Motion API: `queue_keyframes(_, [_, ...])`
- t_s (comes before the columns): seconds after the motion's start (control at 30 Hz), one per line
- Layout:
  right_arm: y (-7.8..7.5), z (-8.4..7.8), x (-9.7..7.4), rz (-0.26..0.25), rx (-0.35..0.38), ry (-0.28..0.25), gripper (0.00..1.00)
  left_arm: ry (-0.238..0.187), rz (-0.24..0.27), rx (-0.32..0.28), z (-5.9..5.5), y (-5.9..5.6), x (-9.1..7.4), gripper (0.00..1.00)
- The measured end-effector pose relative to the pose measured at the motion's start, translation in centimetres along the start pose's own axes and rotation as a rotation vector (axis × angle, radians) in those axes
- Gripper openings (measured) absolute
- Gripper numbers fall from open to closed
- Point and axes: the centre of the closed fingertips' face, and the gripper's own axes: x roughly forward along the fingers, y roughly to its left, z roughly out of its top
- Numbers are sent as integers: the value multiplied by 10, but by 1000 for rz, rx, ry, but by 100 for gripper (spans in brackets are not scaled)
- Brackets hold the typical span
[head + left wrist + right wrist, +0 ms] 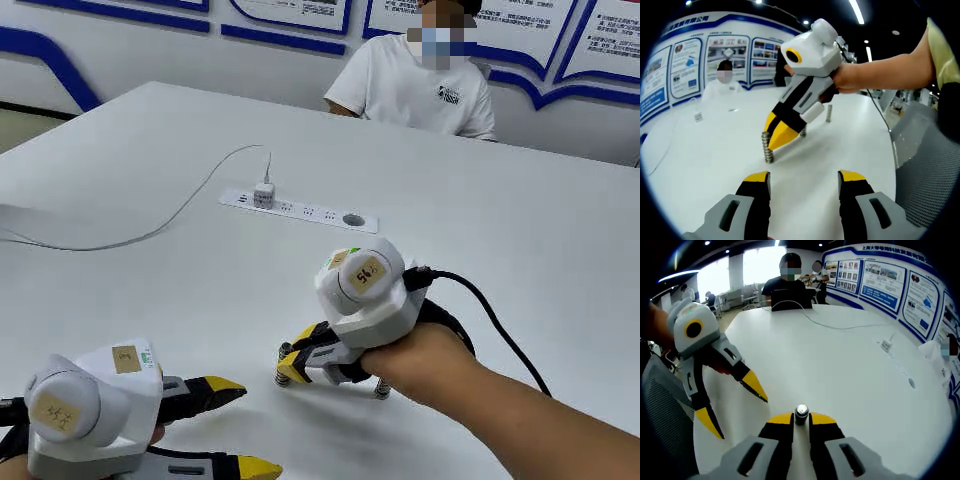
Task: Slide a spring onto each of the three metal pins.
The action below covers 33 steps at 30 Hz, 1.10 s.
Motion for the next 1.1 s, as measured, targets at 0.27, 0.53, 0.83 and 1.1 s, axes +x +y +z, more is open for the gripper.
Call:
queue_keyframes(0.27, [1, -2, -12, -14, 11, -15, 16, -6, -1, 1, 4, -1, 1, 56])
queue_keyframes(0.53, [6, -8, -25, -28, 23, -39, 18, -9, -1, 7, 8, -2, 0, 56])
queue_keyframes(0.83, [12, -18, -37, -42, 46, -58, 21, -10, -5, 10, 12, -6, 1, 57])
queue_keyframes(1.1, [20, -29, -49, -53, 59, -72, 23, -13, -6, 8, 13, -6, 0, 58])
